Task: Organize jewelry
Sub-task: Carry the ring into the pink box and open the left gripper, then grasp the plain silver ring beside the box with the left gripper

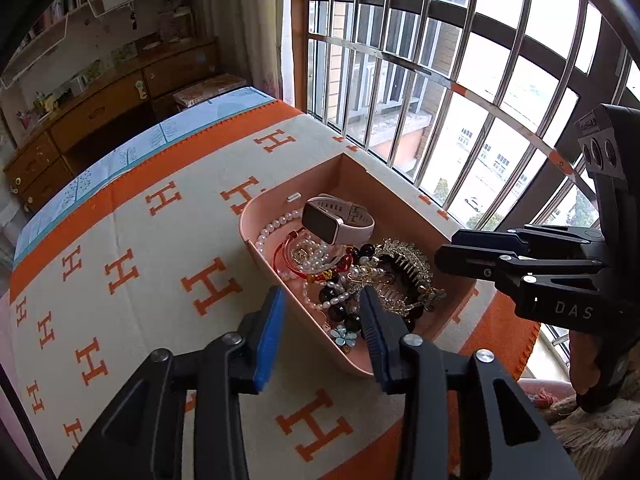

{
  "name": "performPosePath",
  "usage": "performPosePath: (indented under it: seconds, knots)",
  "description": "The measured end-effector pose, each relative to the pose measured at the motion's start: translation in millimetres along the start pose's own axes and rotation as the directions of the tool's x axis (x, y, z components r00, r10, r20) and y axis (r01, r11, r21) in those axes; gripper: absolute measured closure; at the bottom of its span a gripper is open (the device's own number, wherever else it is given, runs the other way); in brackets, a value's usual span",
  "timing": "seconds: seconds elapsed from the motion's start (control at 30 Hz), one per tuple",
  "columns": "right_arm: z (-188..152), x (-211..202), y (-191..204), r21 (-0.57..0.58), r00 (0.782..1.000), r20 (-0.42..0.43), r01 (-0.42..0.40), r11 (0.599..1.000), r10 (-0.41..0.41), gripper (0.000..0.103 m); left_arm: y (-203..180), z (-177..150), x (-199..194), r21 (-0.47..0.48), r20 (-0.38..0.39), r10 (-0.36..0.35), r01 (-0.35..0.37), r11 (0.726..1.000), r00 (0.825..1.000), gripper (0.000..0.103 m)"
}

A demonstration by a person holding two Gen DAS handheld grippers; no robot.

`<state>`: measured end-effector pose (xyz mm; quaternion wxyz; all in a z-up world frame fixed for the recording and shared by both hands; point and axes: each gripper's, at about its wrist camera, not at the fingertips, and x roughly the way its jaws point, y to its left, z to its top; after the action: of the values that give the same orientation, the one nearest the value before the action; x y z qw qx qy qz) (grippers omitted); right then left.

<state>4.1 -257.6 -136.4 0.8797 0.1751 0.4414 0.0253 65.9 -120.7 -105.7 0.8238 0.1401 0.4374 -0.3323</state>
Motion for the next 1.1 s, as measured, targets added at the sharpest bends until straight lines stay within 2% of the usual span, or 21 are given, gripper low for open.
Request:
performPosePath:
  seconds: [0.07, 0.23, 0.37, 0.77, 0.93, 1.1]
  knots:
    - [0.7, -2.2, 4.3, -0.017, 1.000, 0.012, -0.004, 1.000, 0.004, 0.072, 1.7, -0.7, -6.5, -0.005, 0.020, 0.014, -0.014, 1.000, 1.000, 0.050]
    - [0.9, -6.4, 12.1, -0.045, 0.999, 0.031, -0.011, 0.999, 0.012, 0.072, 5.5, -1.4, -18.4, -0.014, 0.042, 0.025, -0.024, 1.000, 0.999, 0.049]
    - [0.0, -9.4, 16.8, -0.062, 0.999, 0.046, -0.009, 0.998, 0.012, 0.072, 8.8, -5.0, -26.5, -0.018, 0.052, 0.029, -0.028, 0.999, 0.998, 0.045]
    - [1.9, -20.0, 30.2, -0.105, 0.994, 0.101, -0.033, 0.994, 0.044, 0.072, 15.4, -20.9, -41.7, 0.031, 0.041, 0.038, -0.039, 0.999, 0.998, 0.045]
    - [1.7, -17.1, 35.8, -0.121, 0.994, 0.099, -0.038, 0.992, 0.050, 0.072, 19.9, -25.9, -33.5, 0.055, 0.028, 0.024, -0.026, 0.998, 0.999, 0.045]
    - [2.4, -13.0, 36.6, -0.121, 0.994, 0.094, -0.038, 0.992, 0.050, 0.072, 32.0, -33.4, -6.5, 0.035, -0.017, -0.022, 0.023, 0.999, 1.000, 0.045]
